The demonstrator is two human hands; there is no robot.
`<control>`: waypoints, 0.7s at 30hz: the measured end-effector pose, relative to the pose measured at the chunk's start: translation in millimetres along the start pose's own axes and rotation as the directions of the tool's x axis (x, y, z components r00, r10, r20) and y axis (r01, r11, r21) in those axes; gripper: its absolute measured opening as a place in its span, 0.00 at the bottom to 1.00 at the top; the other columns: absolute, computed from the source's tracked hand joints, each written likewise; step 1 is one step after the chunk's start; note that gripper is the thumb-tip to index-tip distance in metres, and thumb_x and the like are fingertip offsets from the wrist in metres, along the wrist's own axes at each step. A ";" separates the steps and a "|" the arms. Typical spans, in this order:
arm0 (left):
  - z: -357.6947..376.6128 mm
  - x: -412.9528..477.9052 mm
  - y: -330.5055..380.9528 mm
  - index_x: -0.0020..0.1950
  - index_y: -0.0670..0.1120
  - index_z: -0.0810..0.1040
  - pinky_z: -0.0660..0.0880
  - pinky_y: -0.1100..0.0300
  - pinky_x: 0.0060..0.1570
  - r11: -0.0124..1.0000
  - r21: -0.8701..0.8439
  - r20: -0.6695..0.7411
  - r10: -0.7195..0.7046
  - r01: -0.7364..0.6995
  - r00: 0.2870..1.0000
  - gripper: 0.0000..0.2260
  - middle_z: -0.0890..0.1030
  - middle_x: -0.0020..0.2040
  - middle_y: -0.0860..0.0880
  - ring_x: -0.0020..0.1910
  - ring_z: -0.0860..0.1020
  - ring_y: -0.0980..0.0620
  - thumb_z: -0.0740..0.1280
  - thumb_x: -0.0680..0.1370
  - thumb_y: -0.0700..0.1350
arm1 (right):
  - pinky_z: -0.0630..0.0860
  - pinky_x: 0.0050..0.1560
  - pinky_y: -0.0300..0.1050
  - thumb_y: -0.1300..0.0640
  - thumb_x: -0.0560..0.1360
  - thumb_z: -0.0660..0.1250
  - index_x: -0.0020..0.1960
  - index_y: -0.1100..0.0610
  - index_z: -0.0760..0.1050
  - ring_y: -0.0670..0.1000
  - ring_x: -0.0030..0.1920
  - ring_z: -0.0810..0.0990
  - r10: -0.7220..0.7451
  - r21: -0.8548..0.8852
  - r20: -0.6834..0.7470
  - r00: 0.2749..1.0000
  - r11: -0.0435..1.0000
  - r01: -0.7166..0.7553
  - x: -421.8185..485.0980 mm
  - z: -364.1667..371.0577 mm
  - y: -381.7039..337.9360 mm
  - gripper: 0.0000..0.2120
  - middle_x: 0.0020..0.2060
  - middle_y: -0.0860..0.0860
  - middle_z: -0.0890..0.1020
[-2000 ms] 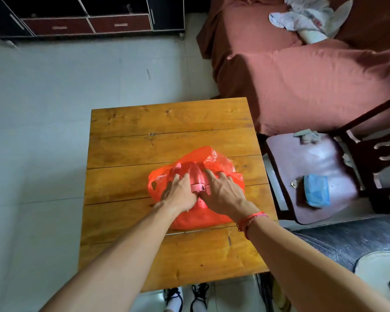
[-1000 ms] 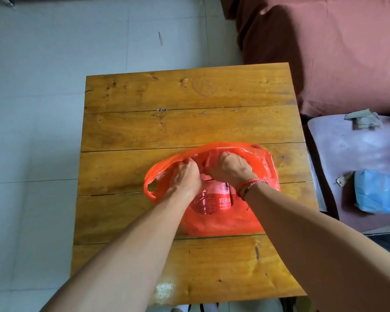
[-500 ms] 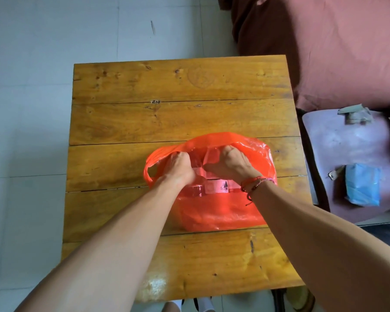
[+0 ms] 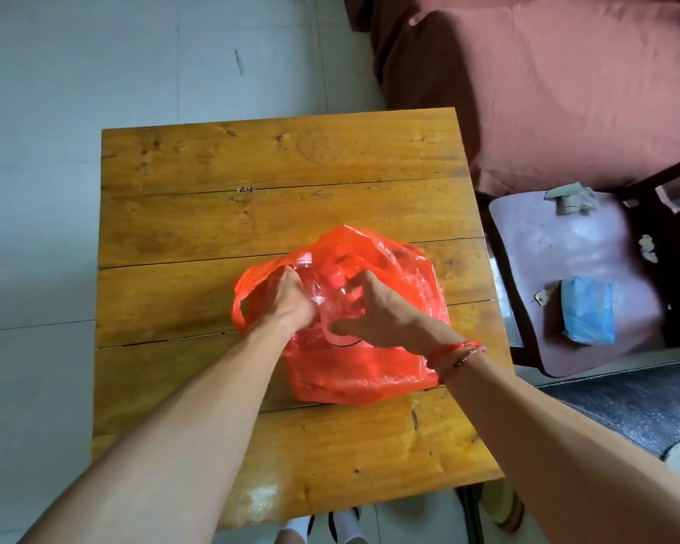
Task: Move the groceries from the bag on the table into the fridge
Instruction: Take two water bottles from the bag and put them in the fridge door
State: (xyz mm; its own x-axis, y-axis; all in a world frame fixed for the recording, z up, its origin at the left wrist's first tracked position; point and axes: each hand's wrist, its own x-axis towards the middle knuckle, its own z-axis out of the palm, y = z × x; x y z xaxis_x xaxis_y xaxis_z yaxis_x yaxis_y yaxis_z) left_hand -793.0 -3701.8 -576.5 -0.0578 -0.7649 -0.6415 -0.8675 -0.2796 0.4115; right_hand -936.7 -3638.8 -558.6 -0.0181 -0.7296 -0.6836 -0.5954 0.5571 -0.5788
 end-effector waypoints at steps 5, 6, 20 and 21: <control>4.7 -14.8 -3.1 0.73 0.44 0.62 0.73 0.46 0.63 0.990 -0.143 0.067 0.002 0.008 0.998 0.36 0.74 0.67 0.44 0.64 0.74 0.41 0.73 0.69 0.44 | 0.71 0.48 0.45 0.53 0.72 0.77 0.68 0.58 0.67 0.52 0.51 0.74 -0.113 0.107 -0.070 0.991 0.987 0.120 -17.2 0.3 13.9 0.30 0.55 0.50 0.75; 5.5 -19.8 -3.5 0.73 0.44 0.61 0.74 0.45 0.61 0.988 -0.154 0.069 0.014 -0.003 0.998 0.36 0.75 0.66 0.43 0.62 0.75 0.41 0.73 0.68 0.41 | 0.72 0.47 0.43 0.53 0.73 0.77 0.67 0.58 0.68 0.52 0.50 0.75 -0.114 0.116 -0.092 0.989 0.985 0.125 -21.0 -0.9 14.7 0.28 0.54 0.50 0.76; 3.0 -83.6 -21.4 0.57 0.45 0.68 0.73 0.54 0.49 0.965 -0.060 -0.050 0.251 -0.254 0.967 0.23 0.77 0.52 0.48 0.52 0.77 0.44 0.77 0.69 0.45 | 0.74 0.47 0.47 0.61 0.71 0.75 0.65 0.61 0.72 0.57 0.47 0.79 -0.158 0.146 -0.324 0.933 0.966 0.214 -58.8 18.8 14.9 0.24 0.48 0.53 0.80; 3.8 -85.8 -21.8 0.59 0.45 0.67 0.71 0.56 0.48 0.963 -0.091 -0.032 0.251 -0.253 0.967 0.24 0.76 0.52 0.49 0.52 0.77 0.45 0.77 0.69 0.45 | 0.76 0.48 0.51 0.62 0.71 0.75 0.61 0.61 0.74 0.58 0.47 0.81 -0.148 0.171 -0.319 0.936 0.963 0.210 -61.3 21.0 15.7 0.21 0.47 0.54 0.81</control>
State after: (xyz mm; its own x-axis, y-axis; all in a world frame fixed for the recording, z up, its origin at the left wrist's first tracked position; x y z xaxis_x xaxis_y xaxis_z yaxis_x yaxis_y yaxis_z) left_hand -771.0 -3627.8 -532.9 -0.2578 -0.8287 -0.4968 -0.7758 -0.1289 0.6177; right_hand -928.1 -3577.1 -535.1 -0.1848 -0.8920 -0.4126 -0.4398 0.4505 -0.7769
